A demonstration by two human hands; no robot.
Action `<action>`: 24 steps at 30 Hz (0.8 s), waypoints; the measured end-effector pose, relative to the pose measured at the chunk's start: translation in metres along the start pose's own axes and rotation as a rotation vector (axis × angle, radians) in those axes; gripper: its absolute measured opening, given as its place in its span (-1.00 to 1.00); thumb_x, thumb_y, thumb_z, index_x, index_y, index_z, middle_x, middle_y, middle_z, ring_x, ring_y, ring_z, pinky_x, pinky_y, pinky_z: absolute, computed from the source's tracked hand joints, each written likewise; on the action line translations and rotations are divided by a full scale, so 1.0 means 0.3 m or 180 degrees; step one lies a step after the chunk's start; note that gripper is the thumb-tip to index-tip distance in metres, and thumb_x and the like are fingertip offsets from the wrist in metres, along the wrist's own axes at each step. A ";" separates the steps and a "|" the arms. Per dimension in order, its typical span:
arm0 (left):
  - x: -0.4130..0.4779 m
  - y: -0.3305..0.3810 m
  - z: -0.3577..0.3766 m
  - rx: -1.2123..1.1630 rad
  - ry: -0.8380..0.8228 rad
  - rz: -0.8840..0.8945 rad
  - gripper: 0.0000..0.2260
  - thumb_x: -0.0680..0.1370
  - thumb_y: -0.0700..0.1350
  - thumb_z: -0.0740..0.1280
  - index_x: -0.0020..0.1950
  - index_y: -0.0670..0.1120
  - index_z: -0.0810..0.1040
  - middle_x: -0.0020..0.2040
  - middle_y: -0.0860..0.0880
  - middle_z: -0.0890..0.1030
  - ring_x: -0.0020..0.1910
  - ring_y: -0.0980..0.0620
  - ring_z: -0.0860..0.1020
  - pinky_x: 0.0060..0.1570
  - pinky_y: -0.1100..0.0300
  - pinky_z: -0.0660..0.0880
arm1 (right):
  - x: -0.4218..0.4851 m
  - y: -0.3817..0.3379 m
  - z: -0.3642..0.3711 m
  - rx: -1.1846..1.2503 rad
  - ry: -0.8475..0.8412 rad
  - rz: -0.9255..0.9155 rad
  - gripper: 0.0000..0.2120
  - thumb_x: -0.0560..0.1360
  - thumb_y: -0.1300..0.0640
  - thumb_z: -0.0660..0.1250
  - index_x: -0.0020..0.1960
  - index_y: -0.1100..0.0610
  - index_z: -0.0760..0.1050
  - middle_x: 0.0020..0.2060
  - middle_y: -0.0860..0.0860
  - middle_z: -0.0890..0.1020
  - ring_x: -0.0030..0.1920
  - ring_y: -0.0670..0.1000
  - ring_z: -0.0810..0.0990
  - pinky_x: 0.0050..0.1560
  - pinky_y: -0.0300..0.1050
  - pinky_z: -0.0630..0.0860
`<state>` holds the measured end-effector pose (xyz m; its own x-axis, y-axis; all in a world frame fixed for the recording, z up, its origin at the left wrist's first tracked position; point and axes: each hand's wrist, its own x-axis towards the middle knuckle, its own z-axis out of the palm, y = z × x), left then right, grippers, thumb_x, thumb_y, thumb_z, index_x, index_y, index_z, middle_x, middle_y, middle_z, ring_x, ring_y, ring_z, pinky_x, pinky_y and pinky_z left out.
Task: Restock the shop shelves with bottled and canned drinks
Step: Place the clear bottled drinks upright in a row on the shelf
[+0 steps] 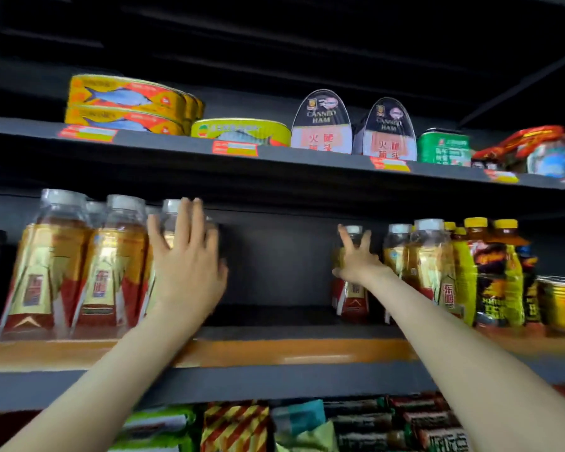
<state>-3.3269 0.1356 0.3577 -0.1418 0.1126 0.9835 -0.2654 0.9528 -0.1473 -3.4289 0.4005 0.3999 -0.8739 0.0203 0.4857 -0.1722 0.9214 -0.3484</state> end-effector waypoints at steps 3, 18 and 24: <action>-0.012 -0.011 0.027 0.0193 0.0072 0.0011 -0.64 0.39 -0.25 0.37 0.17 -0.29 0.57 0.43 -0.35 0.33 0.44 -0.27 0.20 0.26 -0.44 0.17 | 0.050 0.008 0.008 0.0082 0.0008 -0.0087 -0.10 0.57 0.14 0.32 0.52 -0.22 -0.33 0.49 0.17 -0.41 0.37 0.29 0.37 0.15 -0.02 0.53; -0.006 -0.034 -0.021 0.0069 -0.0045 0.0140 -0.71 0.27 -0.27 0.46 -0.01 -0.20 0.65 0.37 -0.30 0.44 0.40 -0.30 0.35 0.20 -0.37 0.34 | -0.153 -0.091 -0.047 -0.0144 0.0725 -0.1733 -0.28 0.55 0.15 0.35 0.51 -0.29 0.05 0.55 -0.02 -0.16 0.48 0.27 0.20 0.36 0.12 0.33; -0.068 -0.047 -0.172 -0.0890 0.0060 0.0298 -0.64 0.44 -0.18 0.39 0.23 -0.15 0.57 0.47 -0.33 0.27 0.46 -0.34 0.24 0.36 -0.29 0.21 | -0.445 -0.124 -0.086 0.0736 0.1816 -0.2023 -0.32 0.50 0.16 0.41 0.44 -0.29 0.19 0.52 -0.15 -0.08 0.50 0.10 0.15 0.36 -0.02 0.31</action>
<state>-3.2711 0.1343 0.3450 -0.1349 0.2064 0.9691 0.0216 0.9784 -0.2054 -3.2940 0.3735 0.3687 -0.2322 -0.2213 0.9471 -0.6897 0.7241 0.0001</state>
